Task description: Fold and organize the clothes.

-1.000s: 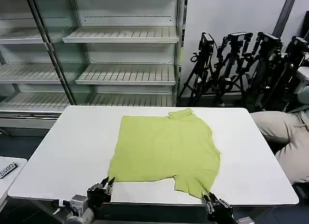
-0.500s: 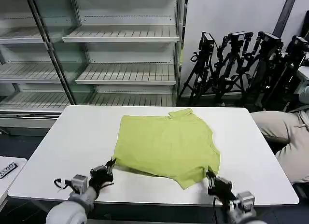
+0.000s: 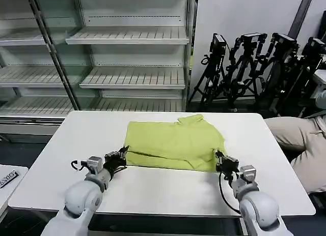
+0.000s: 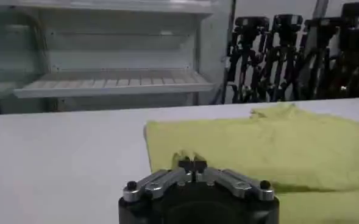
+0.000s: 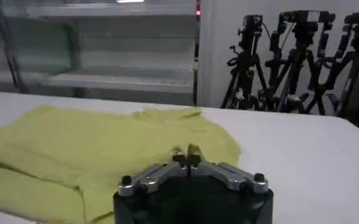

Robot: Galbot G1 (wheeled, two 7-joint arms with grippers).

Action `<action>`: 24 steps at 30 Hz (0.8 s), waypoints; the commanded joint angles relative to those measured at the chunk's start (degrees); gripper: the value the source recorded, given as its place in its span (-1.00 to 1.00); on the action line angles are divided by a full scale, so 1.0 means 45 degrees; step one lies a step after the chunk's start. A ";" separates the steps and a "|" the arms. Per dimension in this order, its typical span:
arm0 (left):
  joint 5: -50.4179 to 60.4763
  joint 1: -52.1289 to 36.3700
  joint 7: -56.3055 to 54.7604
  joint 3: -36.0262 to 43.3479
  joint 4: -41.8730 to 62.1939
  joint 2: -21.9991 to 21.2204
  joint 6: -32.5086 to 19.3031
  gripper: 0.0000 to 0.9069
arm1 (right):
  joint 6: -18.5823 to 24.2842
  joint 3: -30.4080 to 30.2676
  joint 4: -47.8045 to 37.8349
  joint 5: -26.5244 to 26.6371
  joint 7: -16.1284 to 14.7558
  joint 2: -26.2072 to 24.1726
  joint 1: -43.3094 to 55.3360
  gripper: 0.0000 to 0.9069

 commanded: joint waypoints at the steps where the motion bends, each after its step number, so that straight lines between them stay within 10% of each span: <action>1: -0.0007 -0.1173 0.0118 0.0240 0.1253 -0.0082 -0.0005 1.00 | -0.0039 -0.0331 -0.1413 -0.0189 -0.0115 0.0176 0.1182 1.00; 22: 0.0079 0.0897 -0.0543 0.0434 -0.0603 0.0779 0.0049 1.00 | -0.0476 0.1177 0.1247 0.0139 0.0321 -0.0536 -0.2068 1.00; 24: 0.0147 0.1030 -0.0699 0.0564 -0.0388 0.0843 0.0051 0.49 | -0.0518 0.1269 0.1219 0.0131 0.0330 -0.0532 -0.2239 1.00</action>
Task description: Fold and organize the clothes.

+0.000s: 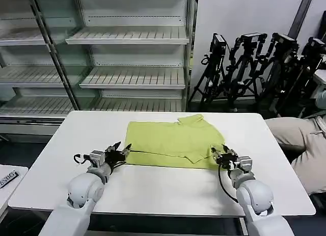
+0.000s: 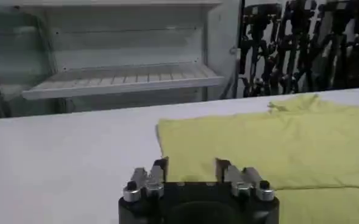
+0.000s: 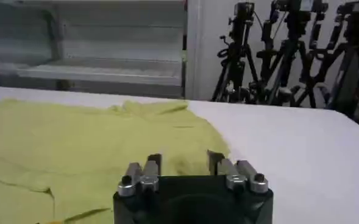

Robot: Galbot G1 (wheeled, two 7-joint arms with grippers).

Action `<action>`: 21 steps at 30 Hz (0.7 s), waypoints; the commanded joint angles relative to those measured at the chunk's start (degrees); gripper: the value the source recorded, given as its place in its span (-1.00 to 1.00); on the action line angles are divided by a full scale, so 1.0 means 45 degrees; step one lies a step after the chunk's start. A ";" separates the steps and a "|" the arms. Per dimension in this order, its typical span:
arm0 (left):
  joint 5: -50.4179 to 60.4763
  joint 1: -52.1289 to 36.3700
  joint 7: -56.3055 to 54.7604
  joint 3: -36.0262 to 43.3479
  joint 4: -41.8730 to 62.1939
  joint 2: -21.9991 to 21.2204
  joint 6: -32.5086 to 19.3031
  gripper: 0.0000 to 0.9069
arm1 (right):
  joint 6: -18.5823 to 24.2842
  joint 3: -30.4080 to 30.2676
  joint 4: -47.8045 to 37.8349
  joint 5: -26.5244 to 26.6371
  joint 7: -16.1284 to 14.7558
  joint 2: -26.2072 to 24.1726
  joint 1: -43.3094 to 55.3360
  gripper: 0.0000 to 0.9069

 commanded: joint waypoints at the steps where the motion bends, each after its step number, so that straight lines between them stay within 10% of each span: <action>1: -0.0085 0.0949 -0.0386 0.0224 -0.0505 0.0393 0.0018 -0.71 | -0.0190 0.0638 0.1057 0.0106 0.0099 -0.0294 -0.1587 -0.18; 2: -0.0099 0.0924 -0.0476 0.0245 -0.0390 0.0383 0.0027 -0.98 | -0.0210 0.0640 0.1066 0.0129 0.0117 -0.0303 -0.1652 -0.18; 3: -0.0092 0.0916 -0.0586 0.0261 -0.0344 0.0388 0.0037 -0.98 | -0.0270 0.0643 0.1074 0.0146 0.0124 -0.0322 -0.1709 -1.00; 21: -0.0127 0.0998 -0.0932 0.0436 0.0010 0.0491 0.0033 -1.00 | -0.0438 0.0297 0.0591 0.0810 0.0070 -0.0290 -0.1631 -1.00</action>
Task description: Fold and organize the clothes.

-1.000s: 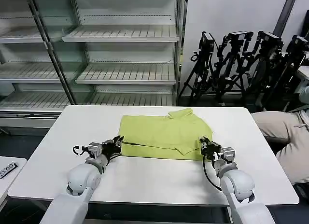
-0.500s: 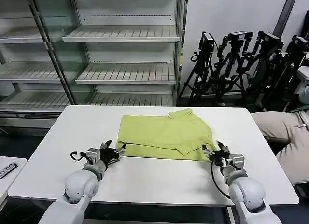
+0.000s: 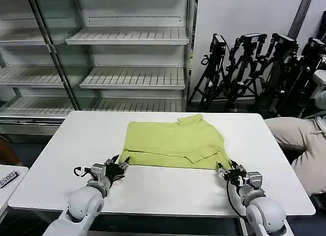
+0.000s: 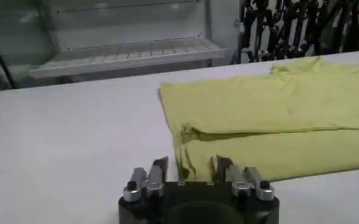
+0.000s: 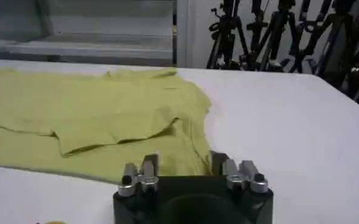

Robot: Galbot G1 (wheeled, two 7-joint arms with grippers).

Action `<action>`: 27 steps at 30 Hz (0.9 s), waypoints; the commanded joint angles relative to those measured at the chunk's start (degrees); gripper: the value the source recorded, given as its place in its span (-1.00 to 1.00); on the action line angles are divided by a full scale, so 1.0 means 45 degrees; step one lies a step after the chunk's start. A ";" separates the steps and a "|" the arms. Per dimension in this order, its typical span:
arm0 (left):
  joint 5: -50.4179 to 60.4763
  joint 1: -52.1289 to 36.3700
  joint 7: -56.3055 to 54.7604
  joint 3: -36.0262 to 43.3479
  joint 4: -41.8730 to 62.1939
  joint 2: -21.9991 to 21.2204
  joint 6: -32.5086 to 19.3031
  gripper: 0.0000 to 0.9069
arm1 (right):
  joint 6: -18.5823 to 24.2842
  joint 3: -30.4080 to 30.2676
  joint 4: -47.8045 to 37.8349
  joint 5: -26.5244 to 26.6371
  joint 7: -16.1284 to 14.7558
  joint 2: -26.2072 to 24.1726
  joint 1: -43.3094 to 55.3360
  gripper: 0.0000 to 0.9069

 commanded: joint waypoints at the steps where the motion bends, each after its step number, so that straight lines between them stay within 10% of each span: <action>1: 0.0103 0.0171 -0.0124 0.0090 0.0055 0.0042 0.0047 -1.00 | -0.0080 0.0004 0.0098 0.0151 -0.0030 -0.0040 -0.0320 -1.00; 25: 0.0574 0.6761 0.0120 -0.2599 -0.5617 0.1041 -0.0001 -0.89 | 0.0935 0.1804 0.5685 -0.0904 -0.0256 0.0023 -0.7695 -1.00; 26: 0.0708 0.6834 0.0143 -0.2626 -0.5567 0.1044 -0.0003 -0.78 | 0.0973 0.1791 0.5710 -0.0935 -0.0249 0.0016 -0.7778 -1.00; 27: 0.0748 0.6855 0.0136 -0.2638 -0.5522 0.1046 -0.0005 0.96 | 0.1021 0.1736 0.5752 -0.0994 -0.0224 0.0014 -0.7867 -0.56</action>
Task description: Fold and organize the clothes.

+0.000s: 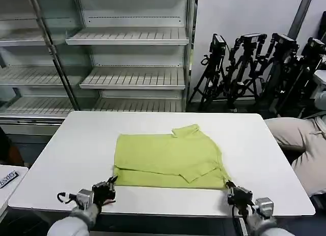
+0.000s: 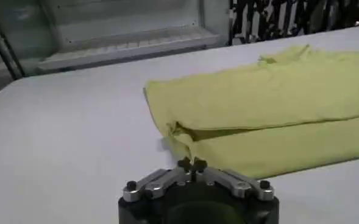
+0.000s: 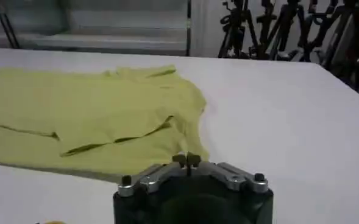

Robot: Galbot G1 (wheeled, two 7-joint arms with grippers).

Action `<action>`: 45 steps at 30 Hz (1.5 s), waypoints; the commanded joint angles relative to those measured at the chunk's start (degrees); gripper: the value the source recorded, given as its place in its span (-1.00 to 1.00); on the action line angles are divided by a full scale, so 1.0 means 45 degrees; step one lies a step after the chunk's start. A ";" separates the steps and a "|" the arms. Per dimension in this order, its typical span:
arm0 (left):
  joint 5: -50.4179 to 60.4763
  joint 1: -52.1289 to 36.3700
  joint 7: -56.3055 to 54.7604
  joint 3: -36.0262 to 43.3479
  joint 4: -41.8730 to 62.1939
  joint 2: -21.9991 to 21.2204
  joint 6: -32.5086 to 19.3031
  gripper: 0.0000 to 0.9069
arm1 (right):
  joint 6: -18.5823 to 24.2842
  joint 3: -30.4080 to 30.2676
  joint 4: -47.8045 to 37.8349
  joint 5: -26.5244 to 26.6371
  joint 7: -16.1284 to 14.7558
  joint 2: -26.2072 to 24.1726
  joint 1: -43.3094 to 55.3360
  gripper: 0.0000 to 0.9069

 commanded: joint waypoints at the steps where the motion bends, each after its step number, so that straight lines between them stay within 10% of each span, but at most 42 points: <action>1: 0.0193 0.1861 0.0015 -0.0674 -0.1506 0.0188 -0.0035 1.00 | 0.0436 0.0363 0.1538 -0.0489 0.0119 0.0049 -0.2578 1.00; 14: 0.0011 0.0756 0.0061 -0.1484 -0.2280 0.0275 -0.0038 1.00 | -0.0676 0.0955 0.0962 0.1682 0.0609 -0.0732 0.2121 1.00; 25: -0.0273 -0.5743 0.0808 0.1225 0.2579 0.0340 -0.0043 1.00 | -0.0691 -0.3959 -0.6474 0.1464 0.1720 0.0687 1.1273 1.00; 45: -0.1549 -1.0179 0.2175 0.2787 0.9228 -0.0084 -0.0009 1.00 | -0.0694 -0.5189 -1.2187 0.1023 0.2150 0.1963 1.4060 1.00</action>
